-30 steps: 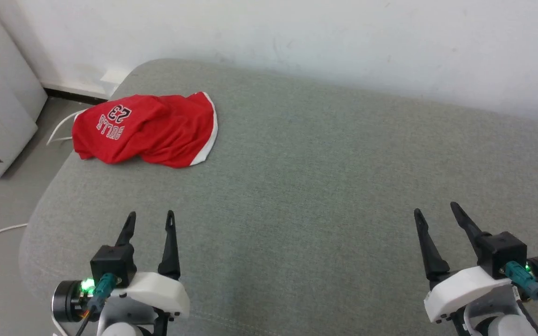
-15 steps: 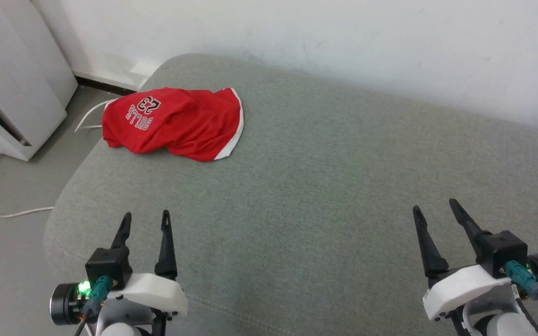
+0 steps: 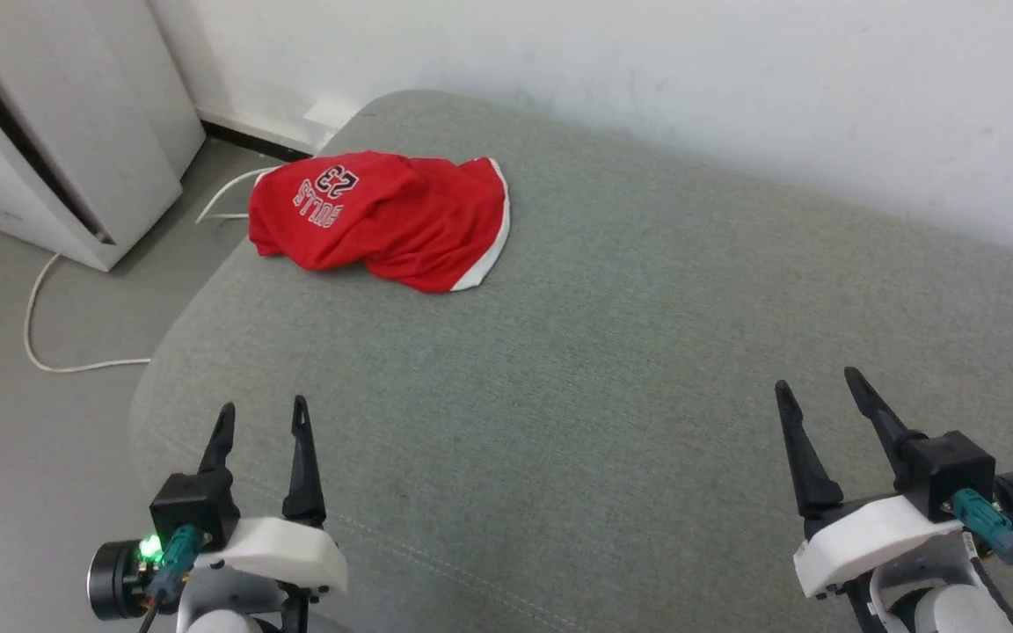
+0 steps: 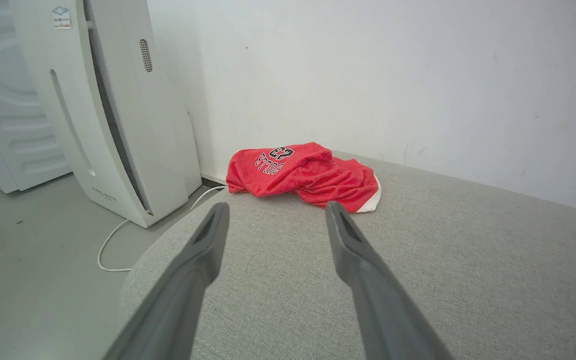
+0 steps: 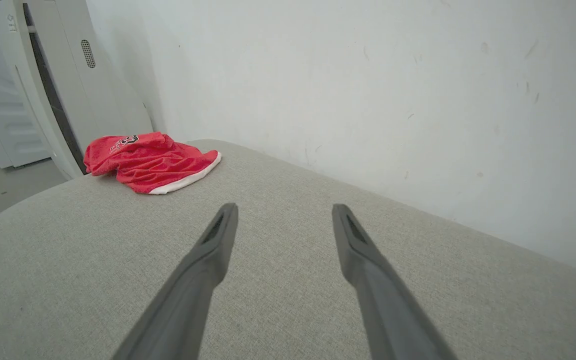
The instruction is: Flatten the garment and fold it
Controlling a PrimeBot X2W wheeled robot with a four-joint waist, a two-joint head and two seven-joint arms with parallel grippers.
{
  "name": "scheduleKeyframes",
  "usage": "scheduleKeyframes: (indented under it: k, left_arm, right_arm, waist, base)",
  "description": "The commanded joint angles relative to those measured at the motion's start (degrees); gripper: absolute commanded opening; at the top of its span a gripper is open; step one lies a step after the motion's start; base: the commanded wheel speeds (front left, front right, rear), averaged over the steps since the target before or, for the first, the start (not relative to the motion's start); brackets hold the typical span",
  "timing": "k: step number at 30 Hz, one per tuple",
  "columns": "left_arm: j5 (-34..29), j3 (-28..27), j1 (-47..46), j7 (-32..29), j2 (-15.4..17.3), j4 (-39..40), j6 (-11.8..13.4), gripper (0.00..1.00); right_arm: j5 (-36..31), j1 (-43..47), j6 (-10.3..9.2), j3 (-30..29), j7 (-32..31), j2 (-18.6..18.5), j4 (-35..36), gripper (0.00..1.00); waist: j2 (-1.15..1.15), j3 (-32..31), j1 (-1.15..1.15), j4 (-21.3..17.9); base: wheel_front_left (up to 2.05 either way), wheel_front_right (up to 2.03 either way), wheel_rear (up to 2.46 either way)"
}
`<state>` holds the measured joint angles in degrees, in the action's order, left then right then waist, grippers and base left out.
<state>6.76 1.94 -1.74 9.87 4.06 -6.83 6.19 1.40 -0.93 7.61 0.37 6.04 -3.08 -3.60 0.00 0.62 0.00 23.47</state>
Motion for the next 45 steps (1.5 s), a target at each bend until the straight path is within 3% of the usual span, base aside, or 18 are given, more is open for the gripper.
scheduleKeyframes:
  k: [1, 36, 45]
  left_arm:
    - [0.42, -0.2, -0.7, 0.55, 0.37, -0.29, 0.41, 1.0]
    - [3.83, 1.02, -1.51, 4.67, 2.19, -2.73, 3.9, 1.0]
    - [5.2, 1.65, -2.96, 5.01, 2.51, -3.44, 3.13, 1.0]
  right_arm:
    - [0.33, -0.78, -0.08, 0.15, 0.52, 0.14, -0.17, 1.0]
    - [1.51, -2.11, -0.12, 0.35, 3.9, 0.2, -2.08, 1.0]
    - [1.21, -1.97, -0.12, 0.02, 3.78, 0.21, -1.74, 1.0]
  waist:
    - [0.0, 0.05, 0.0, 0.67]
    - [0.0, 0.32, 0.0, 9.55]
    - [0.0, 0.72, 0.0, 10.61]
  base:
    - [0.0, 0.0, 0.0]
    - [0.0, 0.0, 0.0]
    - [0.0, 0.0, 0.0]
